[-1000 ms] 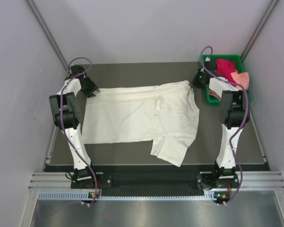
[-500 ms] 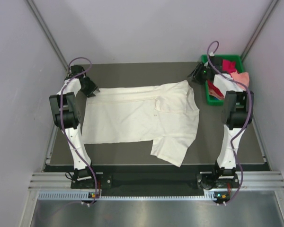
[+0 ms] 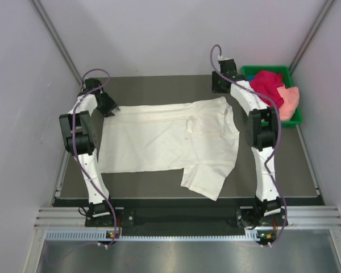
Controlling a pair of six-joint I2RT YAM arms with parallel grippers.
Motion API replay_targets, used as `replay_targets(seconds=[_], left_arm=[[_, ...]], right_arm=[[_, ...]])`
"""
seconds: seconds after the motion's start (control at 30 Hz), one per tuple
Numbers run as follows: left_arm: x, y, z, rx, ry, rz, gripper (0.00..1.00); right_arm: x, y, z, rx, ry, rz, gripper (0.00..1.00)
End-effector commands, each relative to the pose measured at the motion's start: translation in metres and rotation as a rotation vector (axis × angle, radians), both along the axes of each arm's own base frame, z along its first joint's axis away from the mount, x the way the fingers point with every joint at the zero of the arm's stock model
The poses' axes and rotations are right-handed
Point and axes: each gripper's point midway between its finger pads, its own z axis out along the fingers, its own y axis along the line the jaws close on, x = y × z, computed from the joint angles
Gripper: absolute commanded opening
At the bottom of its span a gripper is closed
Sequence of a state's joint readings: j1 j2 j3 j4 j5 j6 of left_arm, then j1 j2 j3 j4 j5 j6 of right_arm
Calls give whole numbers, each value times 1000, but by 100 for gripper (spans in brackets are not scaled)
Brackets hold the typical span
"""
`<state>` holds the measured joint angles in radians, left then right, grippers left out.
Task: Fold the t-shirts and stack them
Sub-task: Fold the tshirt
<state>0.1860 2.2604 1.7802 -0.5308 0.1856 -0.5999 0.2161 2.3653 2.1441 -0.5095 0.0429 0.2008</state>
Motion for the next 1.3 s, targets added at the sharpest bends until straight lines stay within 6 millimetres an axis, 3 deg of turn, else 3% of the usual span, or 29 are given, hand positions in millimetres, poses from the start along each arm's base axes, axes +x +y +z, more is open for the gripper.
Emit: replay_targets(seconds=[0.0,0.27,0.57,0.7,0.8,1.13,1.27], left_arm=[[-48,22,-75,86,230,35,48],[-48,23,-74,94,230,34,48],[-52,28,-75,120,241,45,48],[-52,28,-76,125,244,46,48],[-54,30,-76,133,250,48,48],[-53,29,-75,125,248,52,48],[-44,25,-72,98,223,39,48]], right_arm=[[-1,-22,-10,-214,21,-15,48],[-8,-48,-39,-420,86,-25,48],[0,-57,-38,-401,68,-109,37],[-5,-87,-41,-362,110,-228,37],[-7,-95,-43,-331,128,-259,36],[-7,-71,-25,-88,104,-235,30],[-7,-69,-13,-29,81,-240,28]])
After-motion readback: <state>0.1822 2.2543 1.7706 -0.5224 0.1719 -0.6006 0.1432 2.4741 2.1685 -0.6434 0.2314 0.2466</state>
